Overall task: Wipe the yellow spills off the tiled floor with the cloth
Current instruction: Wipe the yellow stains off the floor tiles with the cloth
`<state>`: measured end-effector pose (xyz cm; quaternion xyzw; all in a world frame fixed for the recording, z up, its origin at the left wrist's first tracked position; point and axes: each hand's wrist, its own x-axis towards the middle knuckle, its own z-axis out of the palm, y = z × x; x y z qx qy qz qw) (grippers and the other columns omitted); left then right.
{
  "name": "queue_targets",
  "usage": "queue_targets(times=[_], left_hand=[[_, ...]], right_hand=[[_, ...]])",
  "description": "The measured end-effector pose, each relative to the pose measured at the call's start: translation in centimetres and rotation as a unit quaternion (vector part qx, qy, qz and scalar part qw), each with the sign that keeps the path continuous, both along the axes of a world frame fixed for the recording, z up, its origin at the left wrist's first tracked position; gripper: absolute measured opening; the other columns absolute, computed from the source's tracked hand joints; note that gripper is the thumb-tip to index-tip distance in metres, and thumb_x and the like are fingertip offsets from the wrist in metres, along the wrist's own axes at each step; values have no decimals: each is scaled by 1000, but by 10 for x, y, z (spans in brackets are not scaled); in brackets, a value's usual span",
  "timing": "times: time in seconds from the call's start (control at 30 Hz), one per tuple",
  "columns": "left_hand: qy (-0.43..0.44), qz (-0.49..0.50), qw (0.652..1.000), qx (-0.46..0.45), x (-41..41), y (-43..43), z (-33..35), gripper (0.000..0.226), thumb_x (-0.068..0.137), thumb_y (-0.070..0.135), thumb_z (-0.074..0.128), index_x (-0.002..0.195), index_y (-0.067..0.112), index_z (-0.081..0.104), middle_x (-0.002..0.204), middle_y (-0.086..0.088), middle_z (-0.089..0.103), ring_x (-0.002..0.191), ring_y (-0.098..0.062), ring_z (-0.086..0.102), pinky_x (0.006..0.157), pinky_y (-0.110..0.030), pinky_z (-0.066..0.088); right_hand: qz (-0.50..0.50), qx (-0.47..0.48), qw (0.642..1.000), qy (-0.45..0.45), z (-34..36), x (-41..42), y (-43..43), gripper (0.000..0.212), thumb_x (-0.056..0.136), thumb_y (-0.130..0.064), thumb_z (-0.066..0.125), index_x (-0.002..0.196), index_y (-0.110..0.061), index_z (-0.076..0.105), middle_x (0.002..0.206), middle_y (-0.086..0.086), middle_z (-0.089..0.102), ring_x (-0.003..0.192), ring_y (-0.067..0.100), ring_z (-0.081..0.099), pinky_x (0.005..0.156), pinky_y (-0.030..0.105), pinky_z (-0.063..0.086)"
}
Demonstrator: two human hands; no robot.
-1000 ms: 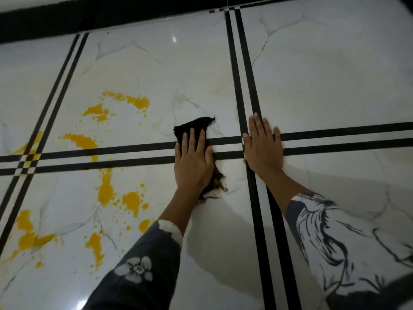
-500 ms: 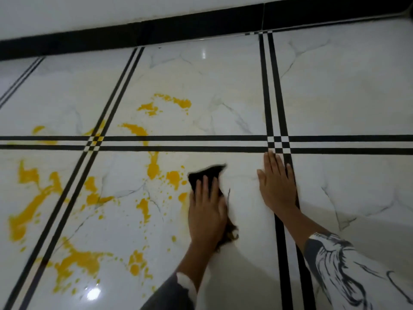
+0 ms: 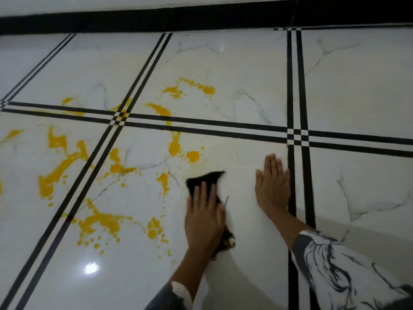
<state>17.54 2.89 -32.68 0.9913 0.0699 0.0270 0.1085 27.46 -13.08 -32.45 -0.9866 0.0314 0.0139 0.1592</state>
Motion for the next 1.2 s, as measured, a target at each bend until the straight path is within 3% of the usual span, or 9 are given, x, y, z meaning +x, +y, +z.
queue_targets(times=[0.17,0.3,0.43,0.57,0.7,0.9,1.03,1.1,1.2], left_hand=[[20,-83,996,-20,38,0,5,55,93,41,22,143,22,36,150,-4,34,140,-23,30,115,-42,22],[54,26,998,-2,69,57,4,69,86,47,-2,149,26,14,158,1,12,146,-17,7,117,-36,2],[7,122,993,2,27,47,2,59,93,41,15,147,19,27,154,-7,27,143,-23,21,116,-36,7],[36,38,999,-5,33,19,6,55,95,38,22,145,18,31,151,-7,32,141,-25,27,114,-37,11],[66,-24,997,10,93,56,12,68,87,47,-1,149,25,15,158,1,12,146,-17,6,117,-34,1],[27,160,987,-7,58,64,6,69,87,46,2,149,21,18,157,-4,15,145,-20,10,116,-35,2],[25,49,998,-13,47,12,8,58,92,38,19,145,18,31,152,-8,30,141,-25,26,117,-38,11],[42,-1,999,-18,67,21,11,62,91,42,9,148,21,24,155,-4,22,144,-22,17,116,-38,7],[33,25,999,-9,82,56,7,69,86,44,1,149,23,21,157,-2,18,145,-19,11,116,-37,4]], right_hand=[[33,-22,999,-5,2,11,17,56,100,-33,26,148,-11,9,157,5,7,145,20,6,117,40,-1],[122,-23,992,-9,-2,20,37,54,100,-34,19,148,-12,9,157,5,8,145,20,7,116,38,0],[111,-16,993,-22,-5,23,43,68,90,-46,2,148,-13,14,156,5,14,144,21,12,115,38,1],[110,-15,994,-22,-6,21,45,68,89,-44,2,147,-12,17,155,7,19,143,23,17,114,40,4],[104,-12,994,-20,-7,21,44,65,91,-43,6,146,-11,21,154,7,22,142,24,20,114,41,7],[100,-11,994,-30,-8,22,45,65,91,-43,7,146,-11,22,154,7,23,142,24,21,114,41,8],[101,-23,994,-29,-7,21,43,67,90,-43,4,147,-12,19,155,6,19,143,23,18,115,40,4],[108,-31,993,-32,-8,21,44,68,89,-45,2,147,-12,18,155,6,18,143,23,16,114,39,2],[113,-29,993,-31,-8,20,43,72,87,-47,0,147,-12,17,155,7,17,144,23,15,114,39,2]])
